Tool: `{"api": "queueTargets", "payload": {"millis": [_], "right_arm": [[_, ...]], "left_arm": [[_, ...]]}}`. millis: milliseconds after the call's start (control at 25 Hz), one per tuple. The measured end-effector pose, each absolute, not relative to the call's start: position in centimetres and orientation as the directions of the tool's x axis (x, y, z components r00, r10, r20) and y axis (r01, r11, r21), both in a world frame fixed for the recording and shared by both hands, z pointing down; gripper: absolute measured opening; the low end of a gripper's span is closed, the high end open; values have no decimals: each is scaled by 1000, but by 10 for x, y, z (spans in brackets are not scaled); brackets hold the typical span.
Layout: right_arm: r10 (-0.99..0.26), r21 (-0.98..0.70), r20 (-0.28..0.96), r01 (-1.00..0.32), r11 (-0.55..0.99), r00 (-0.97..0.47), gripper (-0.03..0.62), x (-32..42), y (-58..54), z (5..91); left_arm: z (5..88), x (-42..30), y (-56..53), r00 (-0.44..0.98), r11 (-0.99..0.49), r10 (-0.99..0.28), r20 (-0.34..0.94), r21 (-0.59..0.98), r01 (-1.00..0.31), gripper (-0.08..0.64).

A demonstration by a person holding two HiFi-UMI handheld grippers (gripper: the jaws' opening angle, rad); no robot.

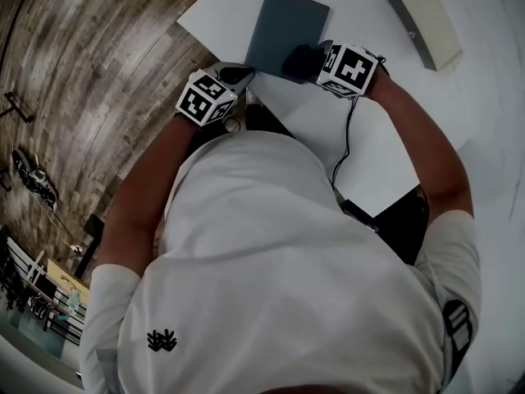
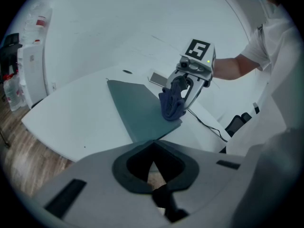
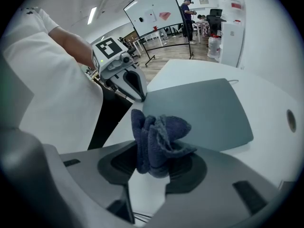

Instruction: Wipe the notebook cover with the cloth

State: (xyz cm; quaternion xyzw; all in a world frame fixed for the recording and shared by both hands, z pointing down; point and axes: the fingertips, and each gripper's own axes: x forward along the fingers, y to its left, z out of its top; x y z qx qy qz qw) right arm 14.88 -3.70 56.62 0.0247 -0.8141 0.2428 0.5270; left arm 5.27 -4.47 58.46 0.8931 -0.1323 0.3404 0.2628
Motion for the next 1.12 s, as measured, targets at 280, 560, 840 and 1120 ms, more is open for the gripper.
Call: {"api": "queueTargets", "payload": {"millis": [280,560,840,1120], "right_arm": [[167,-329,884,-326,886,-436,158,168,-73,569],[105,-285,897,-377,881,-430,158,193,-117,569],[26,-210,919,-433,877,-393,158,217,-155,571],[-29,-147,934,-457,877,-357,158,229,-179,572]], "left_arm": [[586,54,-45,734,-827,-51,677,384,-411,6],[585,55,-45,731,-827,-48,680,384,-411,6],[586,55,-44,728,-824,-41,684,389,-412,6],[587,54,-44,729,-823,-36,684,393,-410,6]]}}
